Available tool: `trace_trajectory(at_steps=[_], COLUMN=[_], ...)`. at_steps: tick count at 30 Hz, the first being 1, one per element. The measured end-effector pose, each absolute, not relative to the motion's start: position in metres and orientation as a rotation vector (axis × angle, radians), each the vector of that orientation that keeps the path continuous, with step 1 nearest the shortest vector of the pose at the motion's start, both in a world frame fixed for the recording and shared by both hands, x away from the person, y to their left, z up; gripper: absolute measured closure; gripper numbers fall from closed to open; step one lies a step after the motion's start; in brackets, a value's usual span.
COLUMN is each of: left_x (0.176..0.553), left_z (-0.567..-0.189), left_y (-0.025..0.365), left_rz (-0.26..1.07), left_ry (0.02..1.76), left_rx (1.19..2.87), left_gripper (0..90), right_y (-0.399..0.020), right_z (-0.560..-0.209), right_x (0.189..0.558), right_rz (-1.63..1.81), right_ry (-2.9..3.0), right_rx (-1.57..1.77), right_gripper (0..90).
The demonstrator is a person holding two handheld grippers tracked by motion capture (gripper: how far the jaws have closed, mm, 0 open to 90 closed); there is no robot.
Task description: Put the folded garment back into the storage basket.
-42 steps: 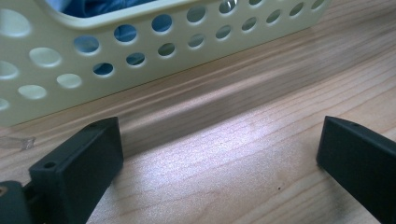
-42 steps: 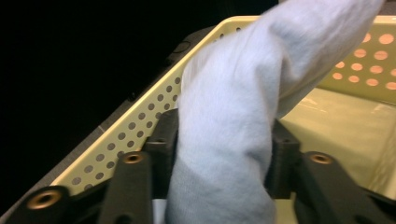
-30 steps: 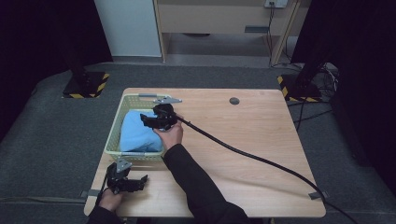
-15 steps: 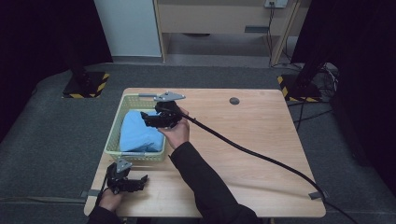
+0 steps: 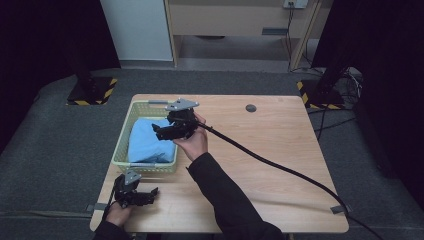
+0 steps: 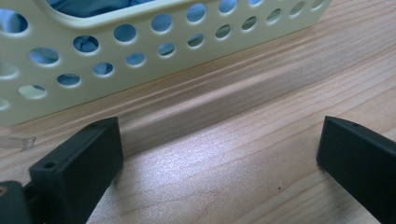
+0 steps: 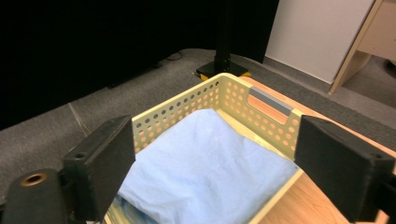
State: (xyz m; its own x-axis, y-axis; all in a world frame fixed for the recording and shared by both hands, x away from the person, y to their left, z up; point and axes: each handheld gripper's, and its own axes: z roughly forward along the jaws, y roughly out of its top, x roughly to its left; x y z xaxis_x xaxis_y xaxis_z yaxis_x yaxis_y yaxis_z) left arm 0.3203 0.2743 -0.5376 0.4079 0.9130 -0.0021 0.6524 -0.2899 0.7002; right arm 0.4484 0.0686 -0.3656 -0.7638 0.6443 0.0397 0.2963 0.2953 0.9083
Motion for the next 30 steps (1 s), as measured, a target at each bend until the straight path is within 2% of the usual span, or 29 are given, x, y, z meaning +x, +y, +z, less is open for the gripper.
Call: trace_trajectory(at_steps=[14,30], left_x=[0.32,0.32], left_z=[-0.538,-0.538], left_y=[0.274,0.274], left_rz=[0.539,0.541], left_ry=[1.326,1.326], left_rx=[2.044,2.045], left_gripper=[0.0,0.0], right_y=[0.056,0.035], right_z=[-0.362,-0.357], right_x=[0.44,0.435], right_rz=[1.444,1.444], right_ry=[2.242,2.23], right_rx=[0.823,0.84], right_gripper=[3.5,1.6])
